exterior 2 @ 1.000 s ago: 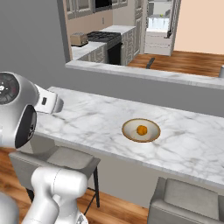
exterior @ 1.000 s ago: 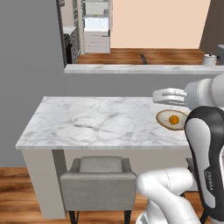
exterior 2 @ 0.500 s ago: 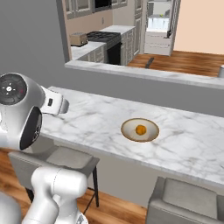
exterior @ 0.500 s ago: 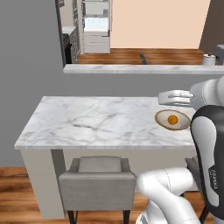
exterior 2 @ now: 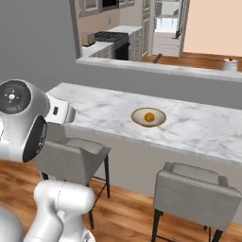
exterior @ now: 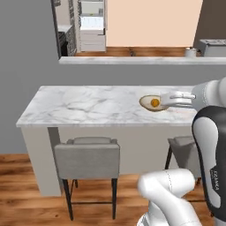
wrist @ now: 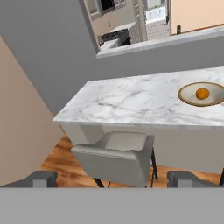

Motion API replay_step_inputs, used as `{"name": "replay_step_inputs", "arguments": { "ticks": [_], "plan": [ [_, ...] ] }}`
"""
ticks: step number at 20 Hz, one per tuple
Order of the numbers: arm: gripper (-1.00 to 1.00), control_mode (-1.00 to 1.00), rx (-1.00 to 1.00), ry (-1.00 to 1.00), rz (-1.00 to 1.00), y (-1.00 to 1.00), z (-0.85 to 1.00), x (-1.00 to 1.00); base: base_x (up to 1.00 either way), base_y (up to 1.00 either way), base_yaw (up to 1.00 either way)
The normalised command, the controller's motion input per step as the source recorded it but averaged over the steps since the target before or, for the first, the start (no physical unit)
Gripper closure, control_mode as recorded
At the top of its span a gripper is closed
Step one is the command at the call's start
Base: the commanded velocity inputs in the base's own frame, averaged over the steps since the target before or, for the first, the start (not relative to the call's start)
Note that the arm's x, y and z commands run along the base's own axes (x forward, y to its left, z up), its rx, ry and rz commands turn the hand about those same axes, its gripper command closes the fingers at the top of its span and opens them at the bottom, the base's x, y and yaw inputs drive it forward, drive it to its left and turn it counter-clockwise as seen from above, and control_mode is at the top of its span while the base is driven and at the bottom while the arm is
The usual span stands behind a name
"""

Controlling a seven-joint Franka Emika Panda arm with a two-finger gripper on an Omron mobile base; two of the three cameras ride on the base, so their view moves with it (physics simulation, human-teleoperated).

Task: Retrieve the orange and pear from the fridge and place them into the bowl on the dining table.

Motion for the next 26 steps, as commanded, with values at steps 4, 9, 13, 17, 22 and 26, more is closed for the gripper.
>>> {"name": "replay_step_inputs", "arguments": {
  "ticks": [4, 9, 13, 17, 22, 26],
  "plan": [
    [-1.00, 1.00, 0.00, 0.00, 0.00, 0.00, 0.00, 0.00, -0.62, -0.51, -0.23],
    [-1.00, 1.00, 0.00, 0.00, 0.00, 0.00, 0.00, 0.00, -0.05, -0.90, -0.34],
    [-1.00, 1.00, 0.00, 0.00, 0.00, 0.00, 0.00, 0.00, 0.07, -1.00, -0.34],
    [-1.00, 1.00, 0.00, 0.00, 0.00, 0.00, 0.00, 0.00, 0.05, -1.00, -0.30],
    [-1.00, 1.00, 0.00, 0.00, 0.00, 0.00, 0.00, 0.00, 0.11, -1.00, -0.23],
    [-1.00, 1.00, 0.00, 0.00, 0.00, 0.00, 0.00, 0.00, 0.26, -1.00, -0.17]
  ]
}}
